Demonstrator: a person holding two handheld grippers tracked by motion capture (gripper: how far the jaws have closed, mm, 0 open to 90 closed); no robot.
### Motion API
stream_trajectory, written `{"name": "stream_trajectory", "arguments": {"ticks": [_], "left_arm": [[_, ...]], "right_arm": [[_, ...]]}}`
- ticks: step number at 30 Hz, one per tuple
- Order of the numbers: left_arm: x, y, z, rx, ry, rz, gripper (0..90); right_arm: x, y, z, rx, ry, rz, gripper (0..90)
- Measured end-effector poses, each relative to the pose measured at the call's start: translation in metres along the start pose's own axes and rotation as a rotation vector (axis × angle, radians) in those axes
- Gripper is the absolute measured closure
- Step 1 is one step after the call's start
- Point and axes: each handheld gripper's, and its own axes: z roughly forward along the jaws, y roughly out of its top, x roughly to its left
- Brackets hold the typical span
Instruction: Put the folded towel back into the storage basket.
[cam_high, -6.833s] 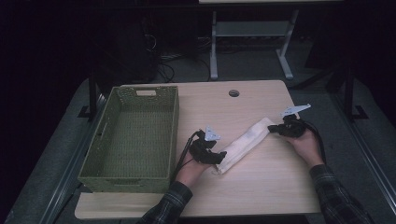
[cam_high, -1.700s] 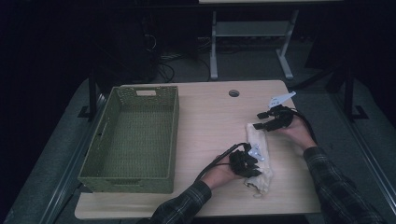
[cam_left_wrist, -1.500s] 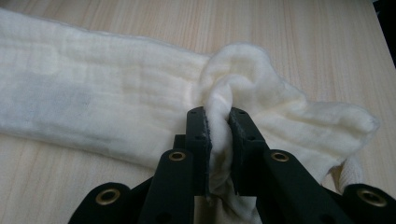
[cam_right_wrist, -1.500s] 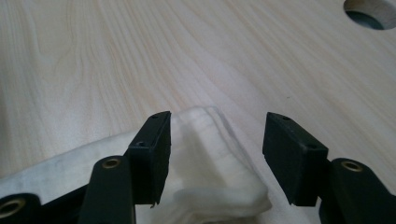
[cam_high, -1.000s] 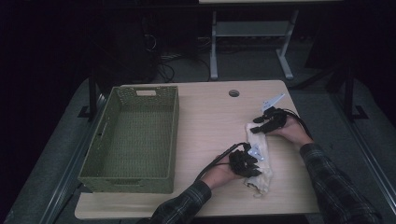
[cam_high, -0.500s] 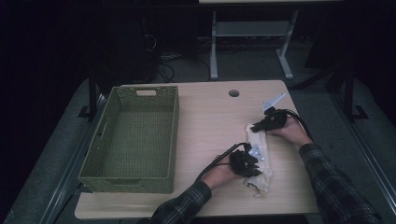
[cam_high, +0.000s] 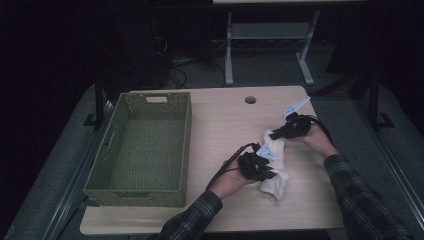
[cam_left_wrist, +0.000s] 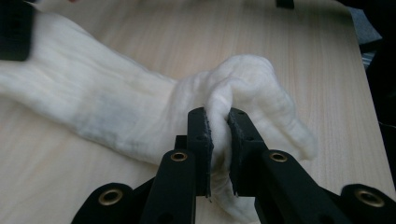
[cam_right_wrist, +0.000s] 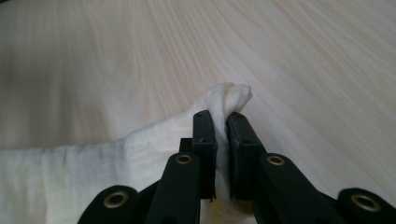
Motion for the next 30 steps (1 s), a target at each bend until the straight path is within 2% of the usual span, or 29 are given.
{"name": "stream_trajectory", "arguments": {"ticks": [6, 11, 19, 20, 21, 27, 30], "left_arm": [[0.002, 0.01, -0.025, -0.023, 0.021, -0.013, 80.0], [0.001, 0.023, -0.046, -0.023, 0.028, -0.001, 80.0], [0.001, 0.038, -0.076, -0.025, 0.052, 0.007, 80.0], [0.001, 0.04, -0.08, -0.025, 0.056, 0.007, 80.0], [0.002, 0.041, -0.085, -0.018, 0.058, 0.018, 79.9], [0.008, 0.042, -0.107, -0.051, 0.048, 0.003, 79.9], [0.012, 0.04, -0.116, -0.049, 0.049, 0.001, 79.9]], "right_arm": [[0.005, 0.012, -0.008, -0.02, 0.012, -0.023, 83.0], [0.009, 0.027, -0.013, -0.033, 0.016, -0.066, 83.0], [0.016, 0.051, -0.019, -0.047, 0.03, -0.097, 83.0], [0.018, 0.053, -0.019, -0.053, 0.036, -0.085, 83.0], [0.017, 0.056, -0.02, -0.056, 0.032, -0.097, 83.0], [0.022, 0.074, -0.024, -0.073, 0.042, -0.108, 83.0], [0.023, 0.082, -0.024, -0.077, 0.041, -0.114, 83.0]]}}
